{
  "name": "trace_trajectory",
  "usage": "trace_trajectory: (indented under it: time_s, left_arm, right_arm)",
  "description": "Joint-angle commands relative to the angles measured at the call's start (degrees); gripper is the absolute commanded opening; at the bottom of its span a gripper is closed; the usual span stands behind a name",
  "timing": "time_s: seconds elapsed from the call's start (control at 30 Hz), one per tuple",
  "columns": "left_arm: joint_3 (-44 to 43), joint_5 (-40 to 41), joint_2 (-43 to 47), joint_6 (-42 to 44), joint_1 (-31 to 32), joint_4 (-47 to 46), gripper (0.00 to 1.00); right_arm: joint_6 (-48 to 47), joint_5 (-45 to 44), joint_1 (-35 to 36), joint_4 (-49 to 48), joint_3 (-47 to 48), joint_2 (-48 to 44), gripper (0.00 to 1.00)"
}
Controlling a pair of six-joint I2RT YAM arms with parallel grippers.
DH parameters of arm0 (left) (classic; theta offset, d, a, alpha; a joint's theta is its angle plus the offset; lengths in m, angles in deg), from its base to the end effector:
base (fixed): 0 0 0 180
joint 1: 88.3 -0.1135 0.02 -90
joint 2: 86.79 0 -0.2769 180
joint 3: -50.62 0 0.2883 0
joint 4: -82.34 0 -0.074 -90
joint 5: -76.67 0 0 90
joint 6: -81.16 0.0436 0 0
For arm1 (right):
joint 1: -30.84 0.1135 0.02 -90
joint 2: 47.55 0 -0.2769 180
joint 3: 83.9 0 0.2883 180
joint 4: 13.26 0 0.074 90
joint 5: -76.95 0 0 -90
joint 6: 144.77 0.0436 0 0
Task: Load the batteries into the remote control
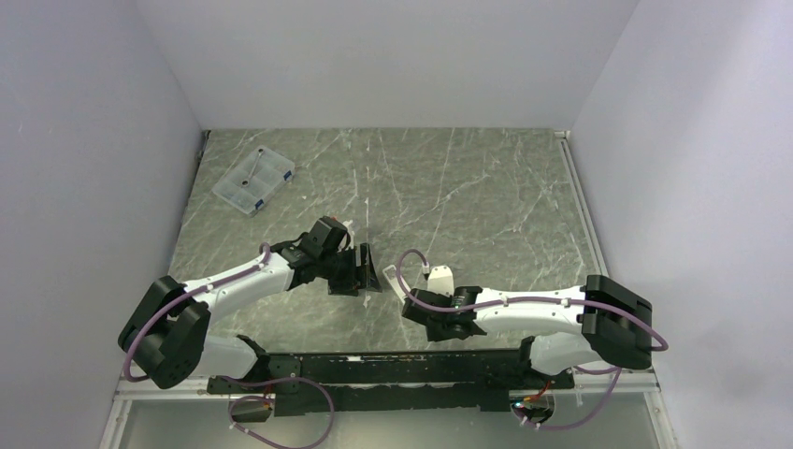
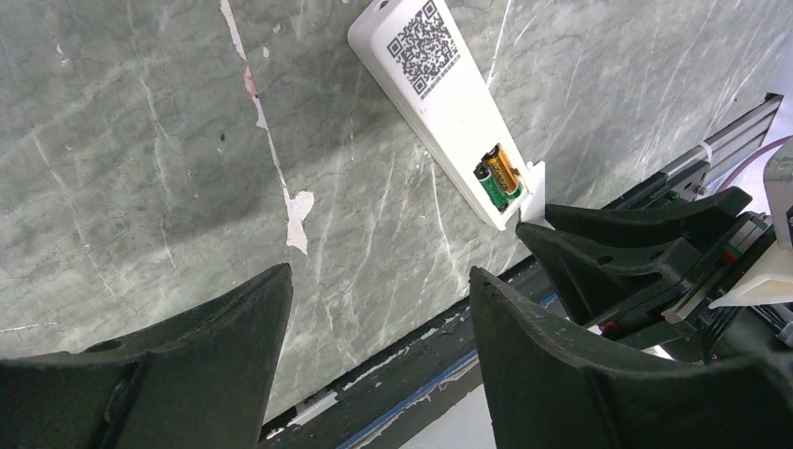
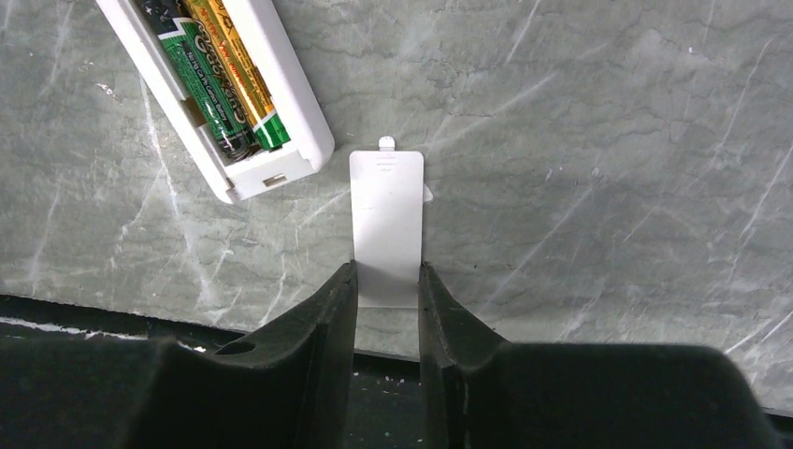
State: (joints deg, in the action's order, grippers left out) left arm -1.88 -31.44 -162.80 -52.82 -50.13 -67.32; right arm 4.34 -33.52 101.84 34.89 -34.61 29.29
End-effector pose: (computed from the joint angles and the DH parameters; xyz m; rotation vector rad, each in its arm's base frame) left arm 0.2161 -0.1871 0.1740 0.0034 2.7273 -0.9112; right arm 0.0929 0.2228 0.1385 -0.2199 2.7045 0.1020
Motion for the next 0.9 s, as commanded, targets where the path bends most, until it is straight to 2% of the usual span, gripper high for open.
trace_trajectory:
  time_s: [0.0, 0.43, 0.87]
  left_arm:
    - [-0.1, -0.2, 0.0, 0.8, -0.1, -0.6, 0.75]
    - [-0.6, -0.3, -0.5, 1.0, -0.1, -0.4, 0.75]
    - [-0.1, 0.0, 0.3, 0.9, -0.1, 0.0, 0.75]
  right_arm:
    - [-0.4, -0.9, -0.1, 2.4, 1.0, -0.5, 0.13]
    - [-2.4, -3.3, -0.1, 8.3, 4.6, -5.7, 0.11]
    - [-16.9, -1.6, -0.8, 4.9, 10.9, -3.8, 0.11]
